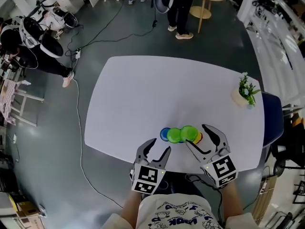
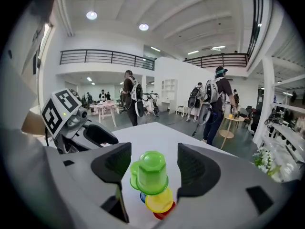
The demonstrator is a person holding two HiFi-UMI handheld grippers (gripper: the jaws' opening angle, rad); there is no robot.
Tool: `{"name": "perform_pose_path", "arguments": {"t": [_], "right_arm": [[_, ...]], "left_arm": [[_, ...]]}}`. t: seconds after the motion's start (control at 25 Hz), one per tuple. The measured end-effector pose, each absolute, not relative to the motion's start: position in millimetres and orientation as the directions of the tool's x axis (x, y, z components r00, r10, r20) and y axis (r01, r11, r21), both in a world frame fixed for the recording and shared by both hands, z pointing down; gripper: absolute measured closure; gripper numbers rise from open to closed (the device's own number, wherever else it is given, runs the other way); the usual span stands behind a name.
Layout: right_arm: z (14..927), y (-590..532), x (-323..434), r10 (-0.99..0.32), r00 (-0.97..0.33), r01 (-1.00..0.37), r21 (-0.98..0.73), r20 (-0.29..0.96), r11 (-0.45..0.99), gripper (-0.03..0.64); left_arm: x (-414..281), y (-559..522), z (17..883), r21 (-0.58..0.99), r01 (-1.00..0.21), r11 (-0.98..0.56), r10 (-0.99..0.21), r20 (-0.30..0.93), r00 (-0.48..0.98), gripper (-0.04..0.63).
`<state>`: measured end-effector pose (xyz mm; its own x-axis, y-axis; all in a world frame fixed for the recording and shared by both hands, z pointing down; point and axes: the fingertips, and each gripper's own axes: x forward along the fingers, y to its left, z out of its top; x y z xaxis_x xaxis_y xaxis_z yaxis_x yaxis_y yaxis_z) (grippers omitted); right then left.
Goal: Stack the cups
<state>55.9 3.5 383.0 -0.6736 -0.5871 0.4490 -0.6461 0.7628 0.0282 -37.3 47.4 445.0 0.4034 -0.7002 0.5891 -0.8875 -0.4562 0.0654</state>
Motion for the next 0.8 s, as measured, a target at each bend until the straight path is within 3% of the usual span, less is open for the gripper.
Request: {"name": "perform_pose_path", "arguments": {"t": [0.16, 0.48, 0.56, 0.8], "right_arm": [[352, -4, 73, -0.704, -0.610, -0.753, 0.009, 0.364, 0.657, 0.324], [296, -26, 142, -0.920, -0.356, -0.934, -0.017, 0.162, 0.358, 0.509], [287, -24, 150, -0.946, -0.294, -0.955, -0.009, 0.133, 0.295, 0.560], [272, -17, 164, -0.972, -0.214, -0.977, 0.000, 0.098, 0.215, 0.601]], "left_arm": [[-51, 34, 407, 0.042, -0.903, -0.428, -0.765, 0.515, 0.387, 0.362], [-56, 7, 345, 0.056, -0.934, -0.352, -0.860, 0.375, 0.347, 0.430], [-59, 4, 330, 0.051, -0.937, -0.347, -0.875, 0.342, 0.342, 0.439], [-55, -5, 290, 0.037, -0.940, -0.338, -0.908, 0.251, 0.336, 0.480]]}}
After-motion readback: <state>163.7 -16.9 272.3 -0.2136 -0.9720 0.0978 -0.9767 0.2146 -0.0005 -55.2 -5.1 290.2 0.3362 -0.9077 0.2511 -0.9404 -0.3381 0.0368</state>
